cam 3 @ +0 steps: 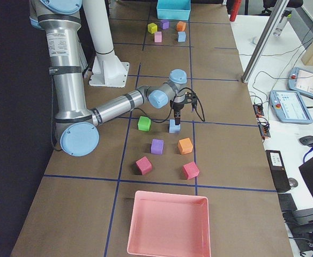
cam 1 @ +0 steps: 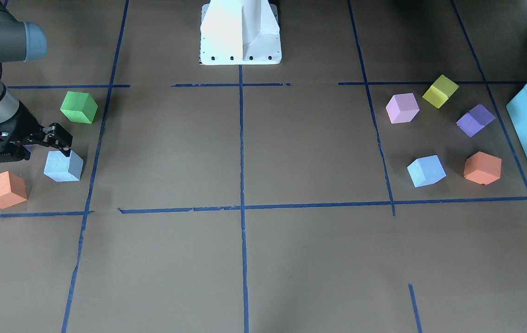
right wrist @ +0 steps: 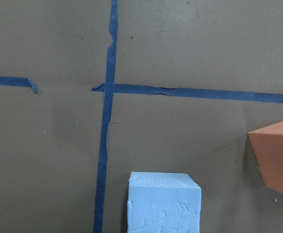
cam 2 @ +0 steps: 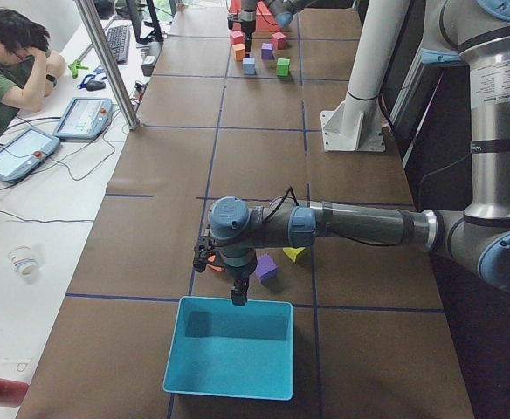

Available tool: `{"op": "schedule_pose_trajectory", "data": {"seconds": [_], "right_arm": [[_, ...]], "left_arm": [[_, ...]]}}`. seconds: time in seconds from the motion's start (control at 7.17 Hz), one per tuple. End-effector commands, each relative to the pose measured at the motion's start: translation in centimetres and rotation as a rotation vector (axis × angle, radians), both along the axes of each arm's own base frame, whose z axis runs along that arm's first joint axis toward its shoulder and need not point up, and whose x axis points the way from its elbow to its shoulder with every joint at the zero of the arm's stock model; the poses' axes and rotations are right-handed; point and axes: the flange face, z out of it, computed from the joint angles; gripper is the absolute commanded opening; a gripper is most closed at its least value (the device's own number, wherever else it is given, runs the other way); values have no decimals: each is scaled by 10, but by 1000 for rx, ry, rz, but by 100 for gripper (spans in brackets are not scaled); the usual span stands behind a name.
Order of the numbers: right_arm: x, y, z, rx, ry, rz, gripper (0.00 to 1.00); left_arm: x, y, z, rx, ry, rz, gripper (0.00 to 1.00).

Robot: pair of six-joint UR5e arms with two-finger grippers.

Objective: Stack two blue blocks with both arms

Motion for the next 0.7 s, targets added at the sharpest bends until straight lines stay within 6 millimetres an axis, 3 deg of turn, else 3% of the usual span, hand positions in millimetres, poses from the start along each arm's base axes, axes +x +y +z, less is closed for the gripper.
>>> {"op": "schedule_pose_trajectory", "data": {"seconds": [0.0,0.56], "right_arm": [[-17,-2,30,7,-7,-22,100],[-33,4,42,7,-15,-45,100]], "left_arm": [[0,0,0,-1,0,-1,100],[0,0,0,0,0,0,100]]}}
